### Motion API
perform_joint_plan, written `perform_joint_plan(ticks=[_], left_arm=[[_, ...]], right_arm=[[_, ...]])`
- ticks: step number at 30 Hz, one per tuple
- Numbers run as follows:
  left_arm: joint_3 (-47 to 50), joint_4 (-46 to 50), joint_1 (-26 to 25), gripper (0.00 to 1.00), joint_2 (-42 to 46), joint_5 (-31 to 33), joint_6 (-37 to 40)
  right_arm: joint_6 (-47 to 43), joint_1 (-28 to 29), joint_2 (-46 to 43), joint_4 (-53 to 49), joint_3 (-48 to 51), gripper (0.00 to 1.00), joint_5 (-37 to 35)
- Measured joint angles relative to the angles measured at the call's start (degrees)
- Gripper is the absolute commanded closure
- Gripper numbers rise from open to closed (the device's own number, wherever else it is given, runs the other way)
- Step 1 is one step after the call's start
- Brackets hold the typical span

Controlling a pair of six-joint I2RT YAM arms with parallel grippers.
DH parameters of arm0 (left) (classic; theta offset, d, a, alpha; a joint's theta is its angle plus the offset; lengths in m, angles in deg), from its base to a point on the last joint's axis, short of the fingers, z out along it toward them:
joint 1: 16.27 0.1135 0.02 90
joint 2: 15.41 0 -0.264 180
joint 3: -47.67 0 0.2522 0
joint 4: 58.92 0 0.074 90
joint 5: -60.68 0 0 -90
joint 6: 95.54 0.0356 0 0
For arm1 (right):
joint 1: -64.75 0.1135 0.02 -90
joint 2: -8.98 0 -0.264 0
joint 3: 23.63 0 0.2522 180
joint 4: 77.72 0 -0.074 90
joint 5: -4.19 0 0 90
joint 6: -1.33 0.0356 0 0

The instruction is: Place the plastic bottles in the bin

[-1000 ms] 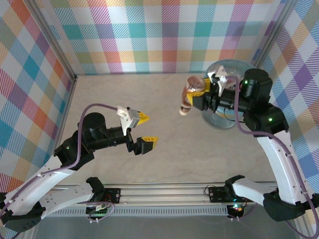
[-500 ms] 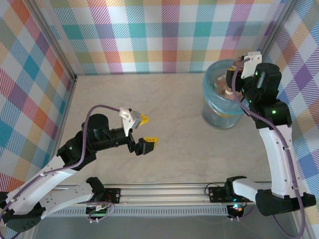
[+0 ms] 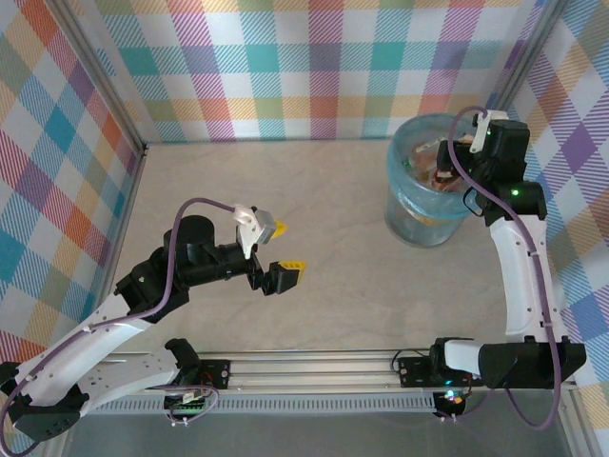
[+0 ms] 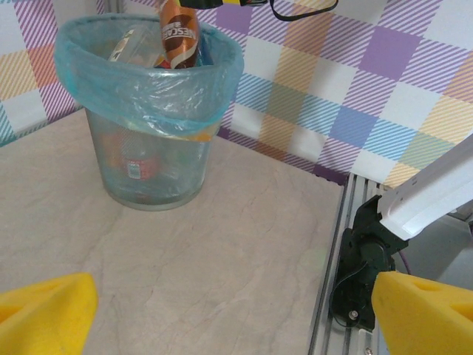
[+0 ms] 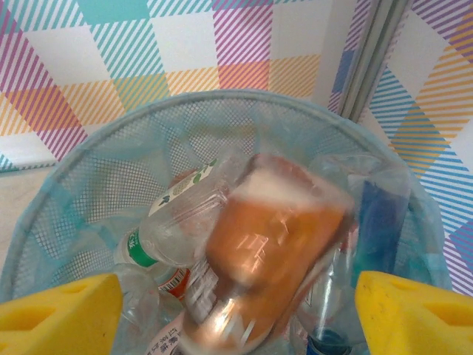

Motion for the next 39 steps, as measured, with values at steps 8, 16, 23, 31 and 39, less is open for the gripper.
perform_joint_plan(ticks=[8, 16, 23, 31, 39], left_arm=[[0.00, -0.02, 0.00, 0.05, -1.70, -0.02, -0.11], [0.11, -0.31, 0.00, 0.04, -2.47, -0.02, -0.13], [0.87, -1.36, 0.00, 0.05, -2.56, 0.46, -0.15], [0.92, -1.53, 0.00, 0.05, -2.58, 1.51, -0.11], [1.51, -3.98, -0.04, 0.04, -2.32, 6.75, -0.31]], right_arm=[[0.42, -1.92, 0.15, -0.37, -0.02, 0.23, 0.04], [1.88, -2.93, 6.71, 1.55, -0.11, 0.47, 4.66], [3.91, -3.45, 10.69, 4.09, -0.11, 0.56, 8.41], [5.86, -3.50, 10.60, 2.56, -0.04, 0.47, 9.11], [7.93, -3.43, 4.68, -1.51, -2.78, 0.48, 12.24]])
